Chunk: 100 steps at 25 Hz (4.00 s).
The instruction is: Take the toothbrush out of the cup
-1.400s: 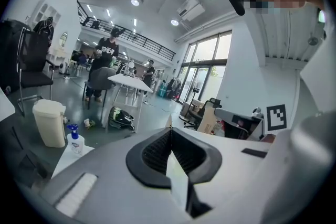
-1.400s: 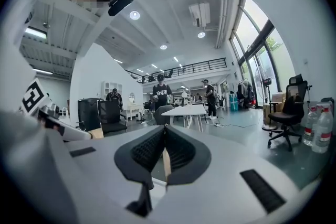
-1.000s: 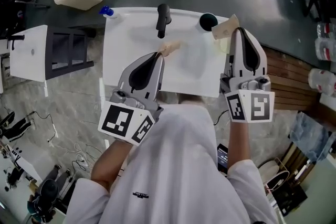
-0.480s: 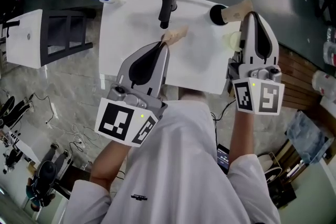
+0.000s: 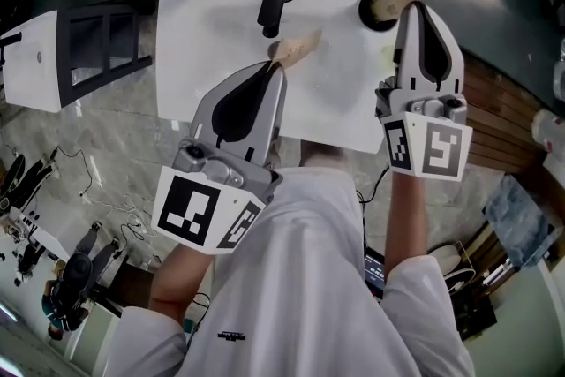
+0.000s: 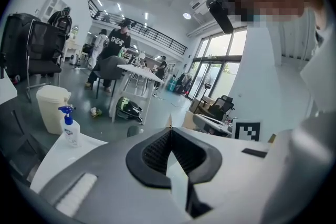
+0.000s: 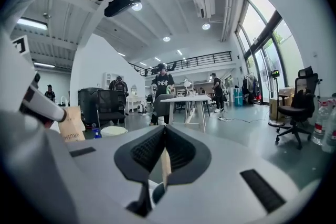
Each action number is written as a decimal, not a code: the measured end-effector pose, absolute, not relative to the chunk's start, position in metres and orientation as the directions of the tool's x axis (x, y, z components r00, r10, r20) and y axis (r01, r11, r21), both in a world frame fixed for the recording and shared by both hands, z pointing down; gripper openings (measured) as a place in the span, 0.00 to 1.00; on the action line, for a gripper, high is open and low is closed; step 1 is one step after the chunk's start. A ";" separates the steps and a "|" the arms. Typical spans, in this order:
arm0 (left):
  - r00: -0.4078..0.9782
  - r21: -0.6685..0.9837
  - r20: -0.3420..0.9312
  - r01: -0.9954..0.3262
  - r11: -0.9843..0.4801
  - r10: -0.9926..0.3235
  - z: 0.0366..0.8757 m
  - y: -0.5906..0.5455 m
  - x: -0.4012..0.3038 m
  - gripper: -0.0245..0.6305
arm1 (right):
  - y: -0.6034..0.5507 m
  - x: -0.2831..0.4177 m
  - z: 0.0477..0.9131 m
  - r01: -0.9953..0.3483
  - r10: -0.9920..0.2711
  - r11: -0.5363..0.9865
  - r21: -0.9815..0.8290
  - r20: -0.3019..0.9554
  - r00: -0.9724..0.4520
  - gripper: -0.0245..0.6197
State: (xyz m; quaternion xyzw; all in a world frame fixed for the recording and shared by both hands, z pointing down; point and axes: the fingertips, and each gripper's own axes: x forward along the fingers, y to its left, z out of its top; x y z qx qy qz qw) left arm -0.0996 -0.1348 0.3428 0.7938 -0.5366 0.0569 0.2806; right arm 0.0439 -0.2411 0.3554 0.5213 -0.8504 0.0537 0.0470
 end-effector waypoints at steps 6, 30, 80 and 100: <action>0.419 0.401 0.409 -0.881 -0.253 -0.811 0.362 -0.135 -0.099 0.04 | -0.245 0.042 0.387 -0.889 -0.875 0.458 -0.004 0.178 -0.451 0.05; 0.422 0.378 0.388 -0.884 -0.276 -0.819 0.350 -0.128 -0.105 0.05 | -0.220 0.036 0.400 -0.871 -0.839 0.485 -0.080 0.237 -0.489 0.05; 0.572 0.306 0.251 -0.812 -0.496 -0.781 0.247 -0.030 -0.071 0.04 | -0.040 0.103 0.256 -0.939 -0.910 0.335 -0.084 0.229 -0.345 0.05; 0.716 0.293 0.248 -0.697 -0.654 -0.652 0.258 -0.102 0.049 0.05 | -0.052 0.160 0.281 -0.966 -0.932 0.240 -0.100 0.253 -0.258 0.05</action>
